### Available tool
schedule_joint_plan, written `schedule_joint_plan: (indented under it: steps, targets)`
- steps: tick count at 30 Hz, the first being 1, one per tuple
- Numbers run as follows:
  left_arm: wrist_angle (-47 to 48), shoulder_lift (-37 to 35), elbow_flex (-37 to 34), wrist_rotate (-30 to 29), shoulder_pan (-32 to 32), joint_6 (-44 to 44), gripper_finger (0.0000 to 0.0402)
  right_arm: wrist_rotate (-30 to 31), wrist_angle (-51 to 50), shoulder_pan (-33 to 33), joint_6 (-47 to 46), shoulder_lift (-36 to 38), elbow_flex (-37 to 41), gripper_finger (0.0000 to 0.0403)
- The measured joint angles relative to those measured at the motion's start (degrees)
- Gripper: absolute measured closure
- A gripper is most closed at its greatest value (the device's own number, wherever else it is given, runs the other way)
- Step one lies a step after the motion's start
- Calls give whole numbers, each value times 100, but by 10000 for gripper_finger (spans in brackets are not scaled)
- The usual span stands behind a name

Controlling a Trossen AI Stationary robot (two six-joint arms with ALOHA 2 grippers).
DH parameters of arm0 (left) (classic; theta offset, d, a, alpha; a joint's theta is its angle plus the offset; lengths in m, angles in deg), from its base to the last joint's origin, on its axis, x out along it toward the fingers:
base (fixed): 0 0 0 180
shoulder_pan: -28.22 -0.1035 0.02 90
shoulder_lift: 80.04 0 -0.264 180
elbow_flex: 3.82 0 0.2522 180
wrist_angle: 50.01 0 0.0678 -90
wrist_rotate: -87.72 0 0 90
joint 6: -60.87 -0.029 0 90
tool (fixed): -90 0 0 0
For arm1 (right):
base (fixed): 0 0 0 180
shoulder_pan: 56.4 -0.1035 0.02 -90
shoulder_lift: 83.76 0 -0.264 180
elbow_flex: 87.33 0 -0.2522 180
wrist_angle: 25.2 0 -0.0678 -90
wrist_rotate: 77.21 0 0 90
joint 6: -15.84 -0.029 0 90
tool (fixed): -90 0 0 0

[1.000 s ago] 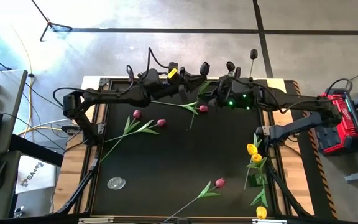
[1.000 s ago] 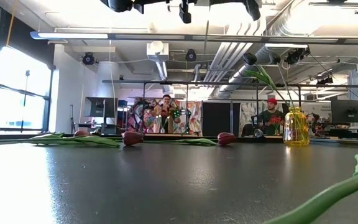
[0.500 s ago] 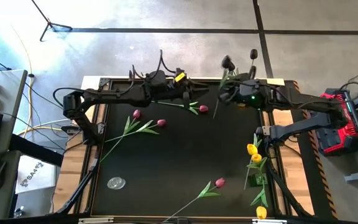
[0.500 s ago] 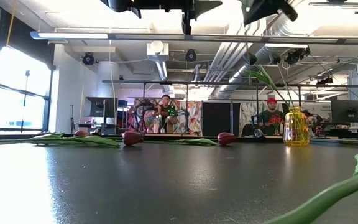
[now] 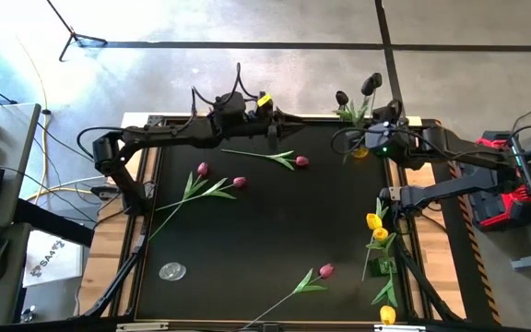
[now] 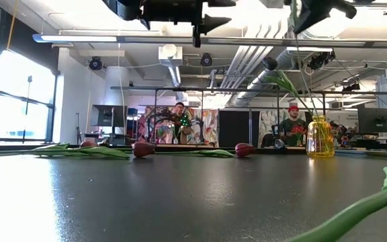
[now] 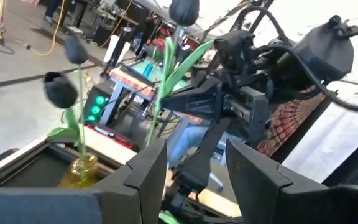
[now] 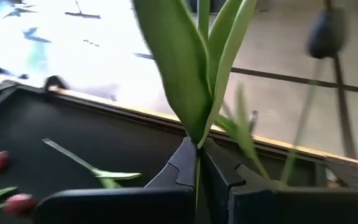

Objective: Sort flowers into vase by color
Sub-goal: Put the left black flower into the yellow vase

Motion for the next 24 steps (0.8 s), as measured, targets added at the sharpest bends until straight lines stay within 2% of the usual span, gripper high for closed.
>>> schedule_joint_plan:
  steps: [5,16,24]
  targets:
    - [356,-2,0,79,-168,-280,248,394,-353,0,-406,37,0,403]
    - [584,-2,1,96,-471,-496,248,1066,-541,30,-473,170,0,403]
    - [622,-2,0,246,-741,-433,248,1053,-732,421,-540,244,0,403]
